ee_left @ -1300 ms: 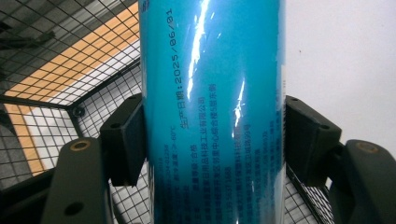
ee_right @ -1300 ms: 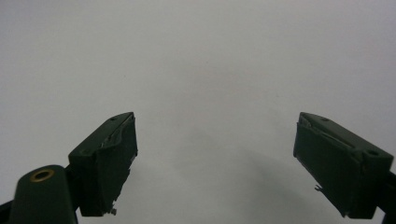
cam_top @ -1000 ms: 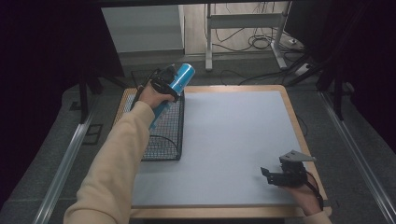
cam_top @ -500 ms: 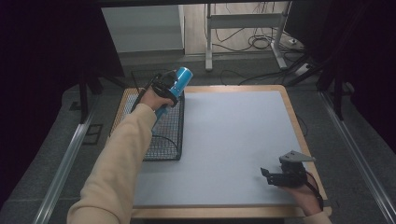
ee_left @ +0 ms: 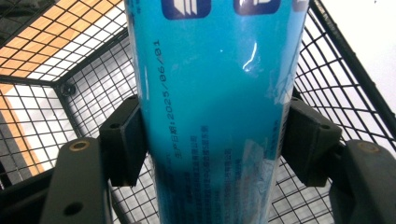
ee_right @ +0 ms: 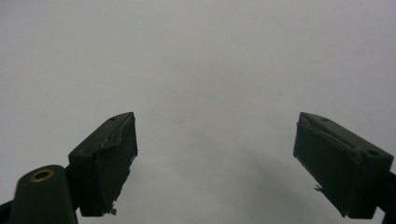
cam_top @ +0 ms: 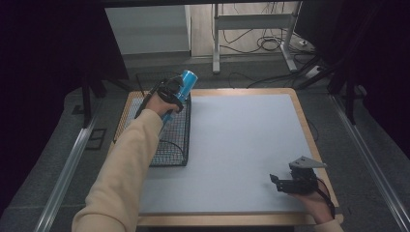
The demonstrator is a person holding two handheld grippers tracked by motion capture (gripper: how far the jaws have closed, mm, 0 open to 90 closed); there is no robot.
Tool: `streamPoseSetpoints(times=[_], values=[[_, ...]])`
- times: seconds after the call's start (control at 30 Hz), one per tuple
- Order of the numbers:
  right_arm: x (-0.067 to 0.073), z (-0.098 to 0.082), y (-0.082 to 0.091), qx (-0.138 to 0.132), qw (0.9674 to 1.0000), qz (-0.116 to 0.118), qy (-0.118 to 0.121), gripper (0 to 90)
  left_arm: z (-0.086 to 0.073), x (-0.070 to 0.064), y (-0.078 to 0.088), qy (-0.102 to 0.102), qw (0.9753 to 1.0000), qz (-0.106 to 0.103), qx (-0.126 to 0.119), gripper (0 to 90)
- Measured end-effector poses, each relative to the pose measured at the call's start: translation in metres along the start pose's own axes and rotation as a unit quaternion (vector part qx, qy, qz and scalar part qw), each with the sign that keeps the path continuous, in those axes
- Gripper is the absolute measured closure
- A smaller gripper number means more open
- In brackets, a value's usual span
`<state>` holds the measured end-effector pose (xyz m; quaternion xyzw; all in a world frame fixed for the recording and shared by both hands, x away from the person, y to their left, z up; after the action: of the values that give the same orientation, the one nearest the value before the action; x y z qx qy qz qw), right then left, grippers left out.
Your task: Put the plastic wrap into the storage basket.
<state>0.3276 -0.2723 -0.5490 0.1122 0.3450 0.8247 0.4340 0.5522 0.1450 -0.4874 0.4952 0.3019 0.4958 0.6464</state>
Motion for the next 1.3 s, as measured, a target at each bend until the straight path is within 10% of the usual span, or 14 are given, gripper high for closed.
streamPoseSetpoints(times=[0.57,0.93,1.3], values=[[0.001,0.001,0.003,-0.004,1.0000,-0.001,0.002,13.6,-0.007,-0.004,0.029,0.020,0.9966,-0.043,-0.068,18.0],[-0.001,0.006,0.003,-0.009,0.9999,0.000,-0.005,13.6,-0.024,-0.011,0.061,0.015,0.9875,-0.096,-0.124,17.1],[0.002,0.016,-0.008,-0.013,0.9998,0.014,0.005,13.6,-0.051,-0.046,0.100,-0.019,0.9730,-0.151,-0.174,18.4]])
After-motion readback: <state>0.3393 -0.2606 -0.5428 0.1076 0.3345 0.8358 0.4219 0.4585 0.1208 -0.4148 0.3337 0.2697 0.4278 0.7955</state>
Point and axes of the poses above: each handheld gripper's, and its own axes: y roughly backward along the jaws, z roughly out of its top, x roughly to its left, the point moved 6 cm from there along -y, roughly forward along the jaws, and after that the axes turned 8 degrees about y, right-handed, at the moved point
